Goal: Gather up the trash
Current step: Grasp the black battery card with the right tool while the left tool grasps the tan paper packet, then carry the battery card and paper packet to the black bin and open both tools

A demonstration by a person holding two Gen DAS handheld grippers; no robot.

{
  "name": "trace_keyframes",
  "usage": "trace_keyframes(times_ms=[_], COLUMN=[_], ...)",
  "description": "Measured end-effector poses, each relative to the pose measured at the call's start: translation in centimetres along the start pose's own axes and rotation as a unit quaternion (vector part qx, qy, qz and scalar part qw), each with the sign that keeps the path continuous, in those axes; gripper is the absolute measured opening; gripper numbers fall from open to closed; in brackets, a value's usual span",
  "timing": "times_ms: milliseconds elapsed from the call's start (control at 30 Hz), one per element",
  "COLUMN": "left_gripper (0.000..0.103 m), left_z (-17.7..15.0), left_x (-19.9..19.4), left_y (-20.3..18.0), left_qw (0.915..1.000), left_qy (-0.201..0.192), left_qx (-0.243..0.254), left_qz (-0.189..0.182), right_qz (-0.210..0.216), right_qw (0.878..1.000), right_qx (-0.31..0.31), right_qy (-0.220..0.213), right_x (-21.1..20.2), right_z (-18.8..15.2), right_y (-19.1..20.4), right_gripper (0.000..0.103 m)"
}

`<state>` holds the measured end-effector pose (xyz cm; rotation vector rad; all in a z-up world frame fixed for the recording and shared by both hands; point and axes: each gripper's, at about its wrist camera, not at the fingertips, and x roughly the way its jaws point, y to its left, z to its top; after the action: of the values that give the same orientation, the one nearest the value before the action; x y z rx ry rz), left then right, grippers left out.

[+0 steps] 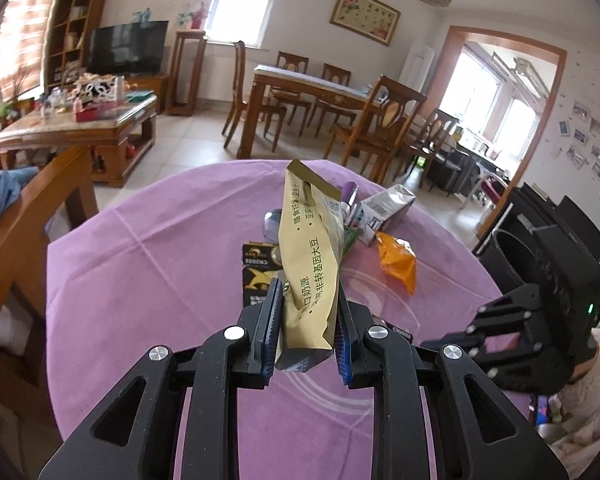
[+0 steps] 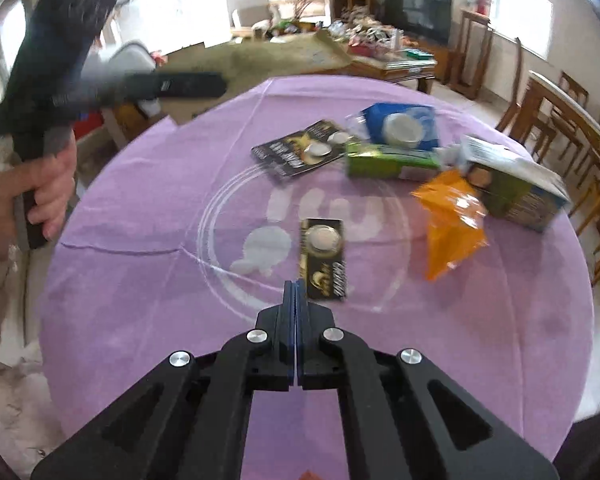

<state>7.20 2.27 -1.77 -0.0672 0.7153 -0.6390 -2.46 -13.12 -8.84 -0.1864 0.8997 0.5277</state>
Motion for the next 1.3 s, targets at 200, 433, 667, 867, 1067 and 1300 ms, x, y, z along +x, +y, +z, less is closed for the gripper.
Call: trace_keyframes(times_ms=[200,433,667,867,1067,1300], left_gripper=[0.024,0.024,0.024,0.024,0.024,0.024], left_z=[-0.1,-1.0,-1.6,-2.2,-2.4,-2.4], left_x=[0.5,0.8,-0.6,-0.8,-0.9,-1.2], left_y=[-1.0,-1.0,2.7,3.7,2.8,0.3], left_qw=[0.9999,1.0000,0.9991,0.9990,0.9992,0.9996], left_qy=[0.001,0.007,-0.010,-0.008,-0.009,-0.010], left_qx=[0.005,0.002,-0.040,-0.042,-0.039,-0.025], left_qz=[-0.009,-0.006,0.013,0.009,-0.001,-0.010], right_qz=[0.034,0.032,-0.031,-0.020,0.019,0.038], right_qw=[0.998,0.998,0.999,0.999,0.999,0.999], right_qx=[0.048,0.062,0.010,-0.003,0.006,0.026], right_qy=[0.008,-0.003,0.025,0.030,0.038,0.006], right_x=[-0.2,1.6,5.2,4.0,1.2,-3.2], right_z=[0.0,2.3,5.1,3.8,0.2,-3.4], right_y=[-2.4,-2.9,-0.8,0.4,0.9,0.4], right_gripper=[0.007,0.076,0.049,0.027,0.027,0.027])
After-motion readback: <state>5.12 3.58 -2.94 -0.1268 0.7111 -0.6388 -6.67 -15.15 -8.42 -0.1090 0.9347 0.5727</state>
